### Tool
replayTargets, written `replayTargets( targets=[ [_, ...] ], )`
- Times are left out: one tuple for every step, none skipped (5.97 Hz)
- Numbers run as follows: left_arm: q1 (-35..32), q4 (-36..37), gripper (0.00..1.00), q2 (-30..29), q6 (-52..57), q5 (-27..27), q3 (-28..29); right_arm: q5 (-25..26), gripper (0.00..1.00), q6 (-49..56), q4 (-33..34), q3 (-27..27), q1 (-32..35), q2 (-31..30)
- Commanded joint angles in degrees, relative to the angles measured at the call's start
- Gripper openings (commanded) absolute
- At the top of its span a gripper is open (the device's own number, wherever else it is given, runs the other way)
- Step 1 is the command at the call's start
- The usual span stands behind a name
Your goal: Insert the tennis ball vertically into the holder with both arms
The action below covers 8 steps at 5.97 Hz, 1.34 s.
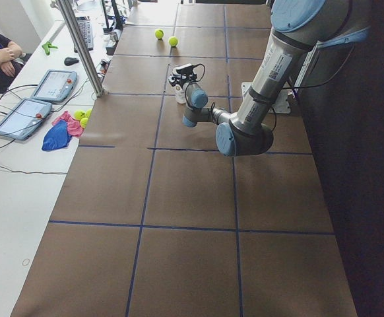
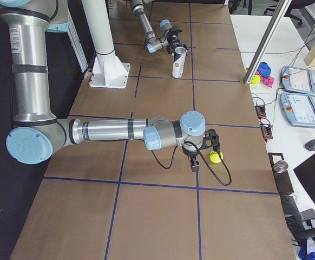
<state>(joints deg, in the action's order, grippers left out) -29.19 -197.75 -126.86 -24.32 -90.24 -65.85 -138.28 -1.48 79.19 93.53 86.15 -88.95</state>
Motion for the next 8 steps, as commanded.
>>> replayTargets(
  targets=[
    [0.0, 1.1, 0.88, 0.0, 0.1, 0.1, -0.1, 0.0, 1.00, 0.0, 0.0, 0.0, -1.8, 1.0],
    [0.0, 1.3, 0.89, 0.0, 0.1, 0.1, -0.1, 1.2, 1.00, -0.7, 0.0, 0.0, -3.3, 2.5],
    [0.0, 1.4, 0.89, 0.0, 0.2, 0.1, -0.1, 2.6, 1.00, -4.2, 0.0, 0.1, -5.7, 3.6],
    [0.0, 1.4, 0.89, 0.1, 0.2, 0.2, -0.2, 3.0, 1.00, -5.5, -0.1, 0.0, -8.1, 4.6],
    [0.0, 1.4, 0.90, 0.0, 0.2, 0.2, -0.2, 5.9, 1.00, -8.1, -0.1, 0.0, -11.6, 5.8],
    [0.0, 1.4, 0.90, 0.0, 0.0, 0.2, -0.2, 7.7, 1.00, -10.1, -2.1, -0.5, -14.4, 6.0],
    [0.0, 1.4, 0.90, 0.0, -0.1, 0.2, -0.3, 8.3, 1.00, -15.7, -8.5, -2.6, -17.3, 6.0],
    [0.0, 1.4, 0.90, 0.0, -0.1, 0.2, -0.3, 11.6, 1.00, -19.6, -12.4, -3.8, -21.4, 7.0]
  ],
)
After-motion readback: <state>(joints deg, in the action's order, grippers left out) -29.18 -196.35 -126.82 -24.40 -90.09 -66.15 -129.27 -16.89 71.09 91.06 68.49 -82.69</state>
